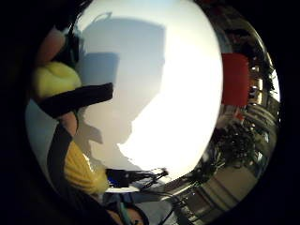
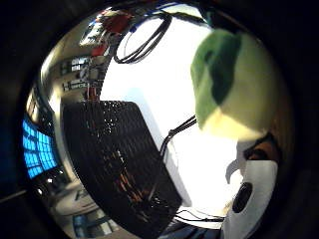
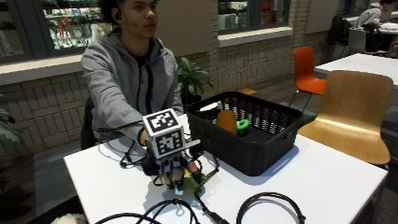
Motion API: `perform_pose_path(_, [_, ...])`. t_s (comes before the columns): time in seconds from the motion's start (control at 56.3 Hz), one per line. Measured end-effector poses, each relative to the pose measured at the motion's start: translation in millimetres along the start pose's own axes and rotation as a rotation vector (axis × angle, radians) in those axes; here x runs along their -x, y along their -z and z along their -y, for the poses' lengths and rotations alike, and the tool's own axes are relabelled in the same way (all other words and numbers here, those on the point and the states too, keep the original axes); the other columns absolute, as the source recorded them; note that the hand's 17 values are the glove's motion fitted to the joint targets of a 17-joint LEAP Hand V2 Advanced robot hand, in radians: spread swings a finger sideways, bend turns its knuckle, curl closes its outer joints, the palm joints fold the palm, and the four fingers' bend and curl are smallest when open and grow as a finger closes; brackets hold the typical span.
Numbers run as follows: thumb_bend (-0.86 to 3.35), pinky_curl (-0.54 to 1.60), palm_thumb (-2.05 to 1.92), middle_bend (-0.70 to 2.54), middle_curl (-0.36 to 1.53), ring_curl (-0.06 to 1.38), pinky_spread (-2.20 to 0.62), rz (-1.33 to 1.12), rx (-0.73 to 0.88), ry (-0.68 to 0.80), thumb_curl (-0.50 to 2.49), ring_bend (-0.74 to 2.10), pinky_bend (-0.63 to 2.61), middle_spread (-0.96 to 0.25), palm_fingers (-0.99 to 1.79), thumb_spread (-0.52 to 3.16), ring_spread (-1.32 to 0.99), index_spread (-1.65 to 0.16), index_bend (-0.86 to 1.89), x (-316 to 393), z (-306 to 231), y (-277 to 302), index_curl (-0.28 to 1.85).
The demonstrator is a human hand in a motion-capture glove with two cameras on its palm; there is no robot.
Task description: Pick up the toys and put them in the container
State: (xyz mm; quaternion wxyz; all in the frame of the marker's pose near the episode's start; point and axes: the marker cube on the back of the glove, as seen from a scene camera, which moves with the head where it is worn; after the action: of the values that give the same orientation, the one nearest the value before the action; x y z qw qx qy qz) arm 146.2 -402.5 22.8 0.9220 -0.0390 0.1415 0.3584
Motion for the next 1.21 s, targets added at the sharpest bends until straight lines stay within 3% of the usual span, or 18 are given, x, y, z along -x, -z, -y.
perform_pose_path(0.142, [0.49,0.46,0.82,0.38,0.5,0.55,-0.34,-0.035,-0.12,0.095,0.74,1.29,1.55,-0.02,0.42,1.31,-0.26,-0.29,0.22,-9,-13,32,0.12])
perform_pose_path(0.249, [0.5,0.46,0.82,0.41,0.56,0.58,-0.35,0.007,-0.188,0.236,0.86,1.32,1.51,-0.07,0.54,1.23,-0.3,-0.29,0.31,-2,-12,88,0.19])
perform_pose_path(0.462, [0.53,0.48,0.76,0.44,0.67,0.62,-0.37,0.066,-0.287,0.532,1.12,1.31,1.46,-0.16,0.59,1.06,-0.34,-0.3,0.44,94,-109,126,0.29])
perform_pose_path(0.64, [0.55,0.49,0.71,0.41,0.76,0.63,-0.38,0.054,-0.25,0.728,1.34,1.3,1.43,-0.21,0.6,0.92,-0.35,-0.31,0.56,181,-152,128,0.37])
perform_pose_path(0.871, [0.58,0.51,0.64,0.39,0.87,0.66,-0.38,-0.046,-0.206,0.766,1.59,1.31,1.44,-0.25,0.56,0.77,-0.36,-0.31,0.6,254,-145,100,0.46])
perform_pose_path(0.96, [0.59,0.53,0.62,0.35,0.89,0.67,-0.37,-0.143,-0.149,0.751,1.67,1.28,1.46,-0.26,0.43,0.73,-0.36,-0.31,0.6,262,-133,87,0.49])
perform_pose_path(1.049, [0.63,0.57,0.54,0.19,0.81,0.64,-0.3,-0.229,-0.048,0.769,1.65,1.06,1.54,-0.16,-0.33,0.86,-0.27,-0.32,0.22,261,-126,79,0.42])
perform_pose_path(1.102, [0.6,0.52,0.42,0.13,0.75,0.56,-0.24,-0.235,-0.032,0.79,1.57,0.8,1.5,-0.1,-0.42,0.97,-0.22,-0.32,0.14,257,-128,77,0.37])
perform_pose_path(1.209, [0.59,0.47,0.28,0.07,0.63,0.45,-0.16,-0.21,-0.058,0.82,1.4,0.58,1.41,-0.03,-0.35,1.16,-0.15,-0.32,0.11,236,-132,79,0.31])
